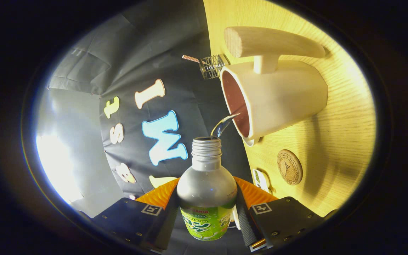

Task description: Take the bottle from table, then pour the juice into the cup, finally place the bottle on the coaster

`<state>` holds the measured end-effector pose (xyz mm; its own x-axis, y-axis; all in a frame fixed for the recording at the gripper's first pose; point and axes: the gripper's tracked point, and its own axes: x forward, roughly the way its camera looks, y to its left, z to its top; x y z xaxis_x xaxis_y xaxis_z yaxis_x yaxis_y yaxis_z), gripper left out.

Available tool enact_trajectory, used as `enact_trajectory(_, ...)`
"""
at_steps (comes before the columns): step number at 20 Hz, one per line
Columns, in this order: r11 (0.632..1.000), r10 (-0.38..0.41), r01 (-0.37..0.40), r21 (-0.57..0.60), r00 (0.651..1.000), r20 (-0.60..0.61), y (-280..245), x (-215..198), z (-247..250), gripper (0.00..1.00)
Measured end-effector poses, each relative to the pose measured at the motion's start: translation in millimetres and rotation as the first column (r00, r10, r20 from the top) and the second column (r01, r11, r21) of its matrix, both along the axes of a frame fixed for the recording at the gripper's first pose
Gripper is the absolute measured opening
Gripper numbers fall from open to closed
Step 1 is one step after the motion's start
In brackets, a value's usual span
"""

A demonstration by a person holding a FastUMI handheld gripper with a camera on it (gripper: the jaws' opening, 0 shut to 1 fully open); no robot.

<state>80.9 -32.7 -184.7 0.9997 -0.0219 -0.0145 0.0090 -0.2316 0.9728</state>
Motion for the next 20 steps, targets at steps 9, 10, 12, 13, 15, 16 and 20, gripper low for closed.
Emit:
enact_trajectory(9, 0.999, -0.034, 0.035, -0.01, 0.999, 0.035, -7, 0, 17, 0.76)
enact_trajectory(10, 0.999, -0.037, 0.037, -0.001, 0.999, 0.035, -7, 0, 18, 0.76)
enact_trajectory(12, 0.999, -0.044, 0.043, 0.014, 0.998, 0.037, -9, 0, 19, 0.76)
enact_trajectory(13, 0.999, -0.046, 0.045, 0.019, 0.998, 0.037, -10, 1, 18, 0.76)
enact_trajectory(15, 0.998, -0.049, 0.048, 0.03, 0.998, 0.035, -11, 1, 19, 0.76)
enact_trajectory(16, 0.998, -0.051, 0.05, 0.033, 0.998, 0.034, -12, 1, 19, 0.76)
enact_trajectory(20, 0.997, -0.059, 0.057, 0.054, 0.998, 0.029, -15, 2, 18, 0.76)
